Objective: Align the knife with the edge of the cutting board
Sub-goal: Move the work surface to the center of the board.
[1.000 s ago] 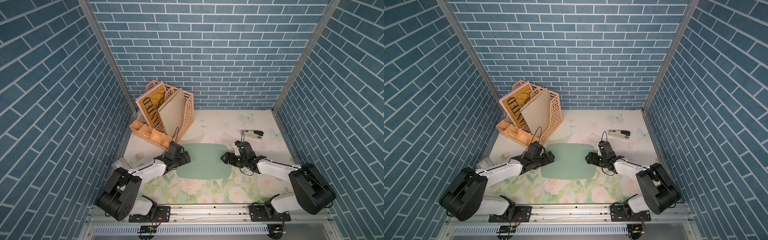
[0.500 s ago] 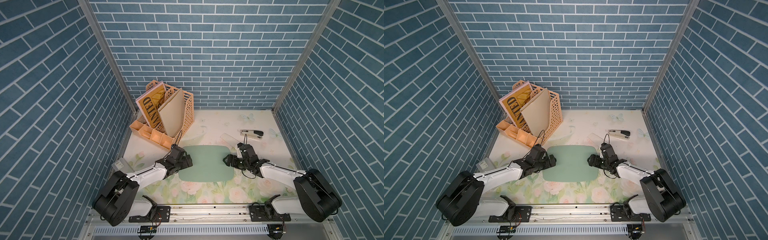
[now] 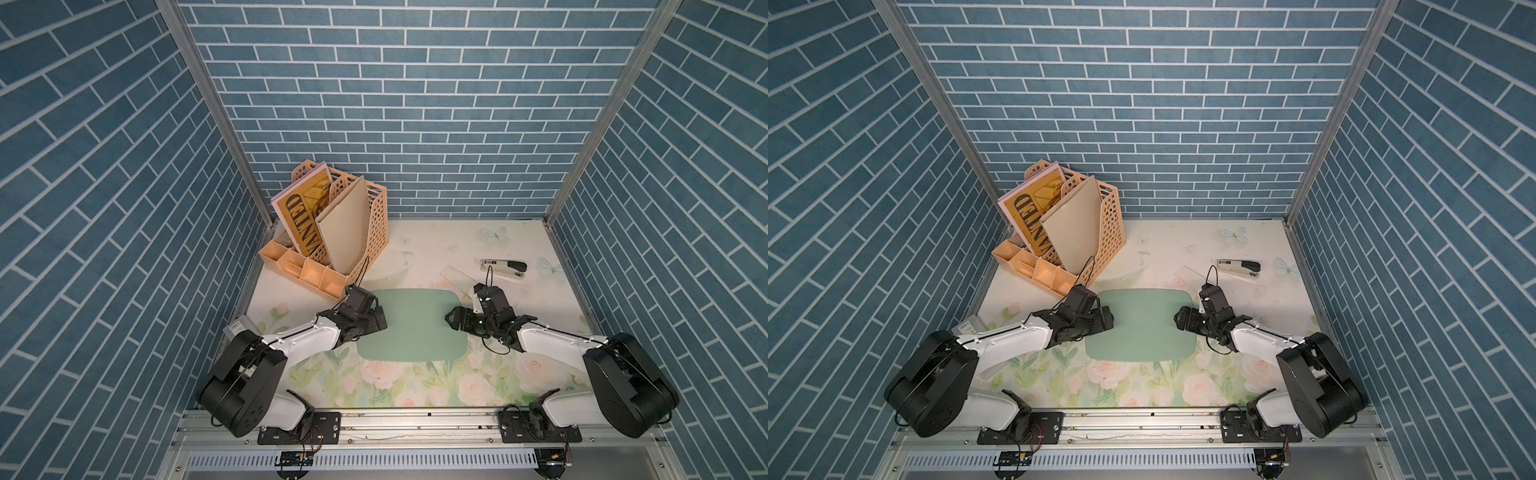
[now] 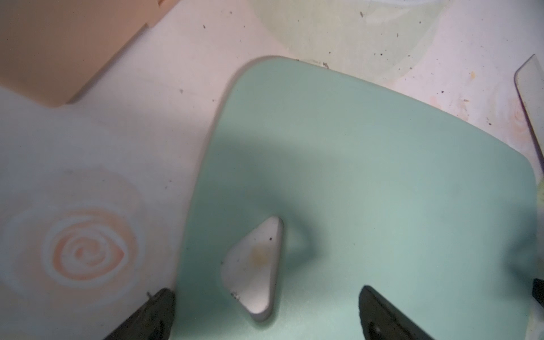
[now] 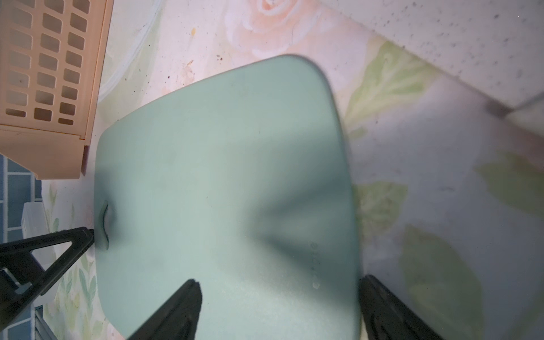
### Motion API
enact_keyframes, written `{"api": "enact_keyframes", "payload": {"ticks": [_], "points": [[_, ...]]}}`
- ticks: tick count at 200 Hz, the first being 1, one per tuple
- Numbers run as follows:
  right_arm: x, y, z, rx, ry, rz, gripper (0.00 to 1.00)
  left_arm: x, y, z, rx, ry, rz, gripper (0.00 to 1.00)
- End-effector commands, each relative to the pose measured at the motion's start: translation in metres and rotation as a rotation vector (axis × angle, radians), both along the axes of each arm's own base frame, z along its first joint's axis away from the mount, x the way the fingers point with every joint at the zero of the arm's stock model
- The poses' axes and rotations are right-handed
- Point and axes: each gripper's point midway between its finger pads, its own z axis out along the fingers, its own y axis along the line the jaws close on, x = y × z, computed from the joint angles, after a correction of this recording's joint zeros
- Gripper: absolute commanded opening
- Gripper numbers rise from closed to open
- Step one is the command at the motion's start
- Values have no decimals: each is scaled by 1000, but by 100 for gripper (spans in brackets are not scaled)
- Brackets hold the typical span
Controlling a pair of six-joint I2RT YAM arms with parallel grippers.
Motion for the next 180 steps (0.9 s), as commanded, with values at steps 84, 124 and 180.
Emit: {"api": "enact_keyframes", "payload": {"ticks": [84,124,180], "points": [[2,17,-14,7,97,25,87,31,-31,2,-53,12,-73,100],[6,15,-15,-3,94,24,87,31,-32,0,-62,16,-78,100],[16,14,-6,-1,79,15,87,30,-26,4,-62,11,-69,100]]}}
